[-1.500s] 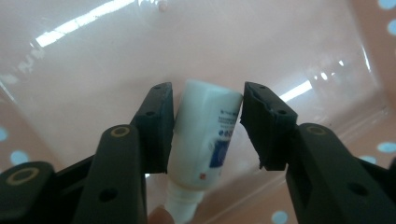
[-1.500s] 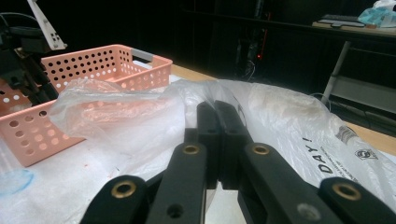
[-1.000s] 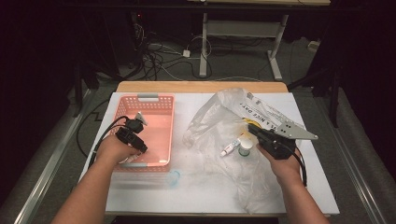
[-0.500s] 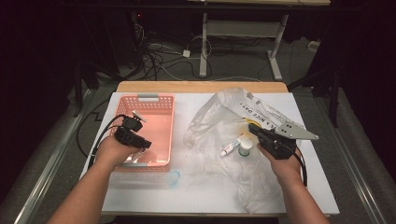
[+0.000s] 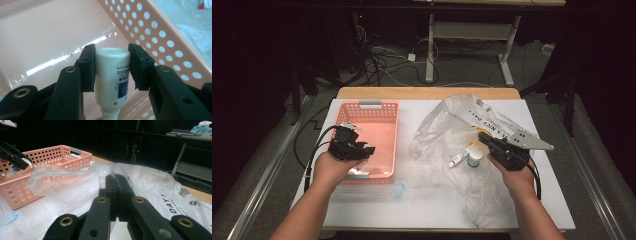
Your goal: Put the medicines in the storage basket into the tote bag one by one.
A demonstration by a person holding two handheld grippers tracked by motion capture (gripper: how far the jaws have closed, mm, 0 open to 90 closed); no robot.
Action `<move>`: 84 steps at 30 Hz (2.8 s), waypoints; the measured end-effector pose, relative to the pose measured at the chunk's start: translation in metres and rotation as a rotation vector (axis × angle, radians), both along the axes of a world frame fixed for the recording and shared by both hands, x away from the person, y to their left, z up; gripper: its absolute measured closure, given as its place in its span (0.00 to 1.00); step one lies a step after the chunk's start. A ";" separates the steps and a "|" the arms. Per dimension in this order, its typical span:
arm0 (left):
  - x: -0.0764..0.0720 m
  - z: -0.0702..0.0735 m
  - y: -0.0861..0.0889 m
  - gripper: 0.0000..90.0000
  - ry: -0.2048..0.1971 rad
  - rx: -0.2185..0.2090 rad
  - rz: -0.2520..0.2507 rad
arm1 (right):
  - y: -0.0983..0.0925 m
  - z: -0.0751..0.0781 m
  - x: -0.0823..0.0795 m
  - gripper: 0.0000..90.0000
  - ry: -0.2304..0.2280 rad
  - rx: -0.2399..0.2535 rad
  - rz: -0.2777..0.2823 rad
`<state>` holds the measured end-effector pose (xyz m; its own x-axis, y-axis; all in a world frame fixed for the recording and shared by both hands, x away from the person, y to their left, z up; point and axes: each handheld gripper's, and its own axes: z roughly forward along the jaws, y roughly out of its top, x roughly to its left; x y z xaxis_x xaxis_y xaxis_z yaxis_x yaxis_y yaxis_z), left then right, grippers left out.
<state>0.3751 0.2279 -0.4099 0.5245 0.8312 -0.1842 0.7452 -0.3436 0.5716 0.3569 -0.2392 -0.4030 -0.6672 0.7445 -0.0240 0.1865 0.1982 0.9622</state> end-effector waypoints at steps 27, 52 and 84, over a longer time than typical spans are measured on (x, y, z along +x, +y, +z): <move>-0.043 -0.008 -0.005 0.65 -0.273 -0.122 0.041 | 0.004 -0.003 0.000 1.00 0.002 -0.018 0.009; -0.056 0.033 -0.037 0.65 -0.376 -0.214 -0.031 | 0.002 0.000 -0.002 1.00 -0.004 -0.007 0.003; -0.048 0.025 -0.151 0.65 -0.349 -0.256 -0.251 | 0.001 0.001 -0.001 1.00 -0.006 -0.003 0.005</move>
